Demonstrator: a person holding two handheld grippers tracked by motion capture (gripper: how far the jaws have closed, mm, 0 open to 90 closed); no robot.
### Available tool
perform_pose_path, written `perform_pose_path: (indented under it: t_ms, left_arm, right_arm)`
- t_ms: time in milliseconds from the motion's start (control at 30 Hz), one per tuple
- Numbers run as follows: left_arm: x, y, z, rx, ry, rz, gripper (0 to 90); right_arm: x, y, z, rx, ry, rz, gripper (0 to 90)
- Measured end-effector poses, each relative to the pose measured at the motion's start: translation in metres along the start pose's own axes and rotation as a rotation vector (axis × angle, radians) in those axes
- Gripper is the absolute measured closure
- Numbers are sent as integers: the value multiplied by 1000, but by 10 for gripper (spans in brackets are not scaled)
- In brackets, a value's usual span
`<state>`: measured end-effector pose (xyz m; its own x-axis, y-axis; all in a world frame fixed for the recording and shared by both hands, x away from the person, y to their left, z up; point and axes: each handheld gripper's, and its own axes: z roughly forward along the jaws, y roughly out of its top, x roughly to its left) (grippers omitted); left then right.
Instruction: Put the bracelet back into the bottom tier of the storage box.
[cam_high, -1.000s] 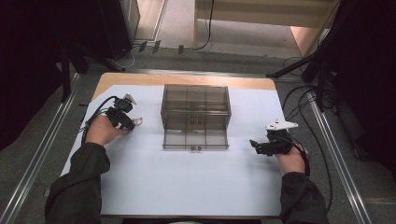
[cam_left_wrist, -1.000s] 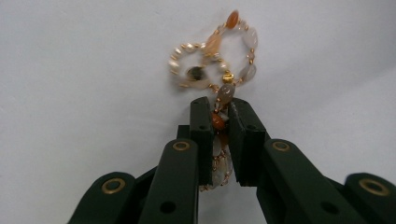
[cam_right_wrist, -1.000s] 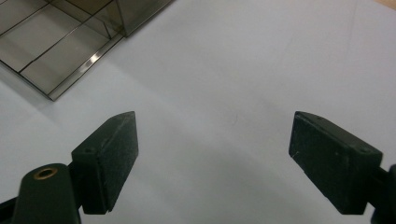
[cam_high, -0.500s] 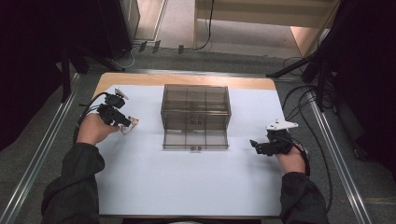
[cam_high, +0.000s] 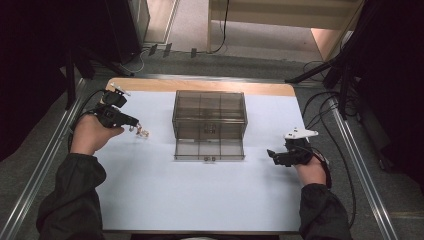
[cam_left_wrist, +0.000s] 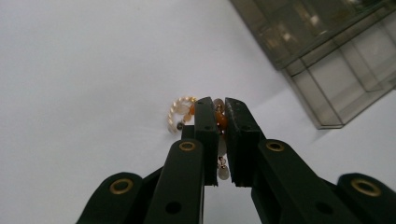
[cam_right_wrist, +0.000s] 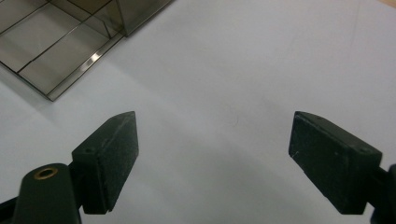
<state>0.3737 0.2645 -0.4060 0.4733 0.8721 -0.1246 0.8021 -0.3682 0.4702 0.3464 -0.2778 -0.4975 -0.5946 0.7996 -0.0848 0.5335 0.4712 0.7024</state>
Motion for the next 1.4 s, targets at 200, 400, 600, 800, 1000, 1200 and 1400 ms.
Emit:
perform_pose_path:
  t_ms: [200,400,600,800,1000,1200,1400]
  left_arm:
    - [-10,1,-18,-53,11,21,861]
    - [-20,0,-44,-121,-8,46,861]
    - [-27,-2,-59,-154,-55,61,861]
    - [-33,-2,-61,-161,-88,77,860]
    - [-39,0,-63,-179,-110,97,860]
    - [-46,2,-61,-204,-154,126,860]
    - [-55,6,-58,-206,-174,145,860]
  right_arm:
    - [1,2,2,-3,8,-11,168]
    - [2,4,5,0,13,-14,169]
    - [2,5,5,-2,14,-14,169]
    - [1,6,5,-6,13,-16,169]
    - [2,7,6,-5,15,-19,169]
    - [2,7,7,-5,16,-19,170]
    - [2,7,7,-4,16,-20,170]
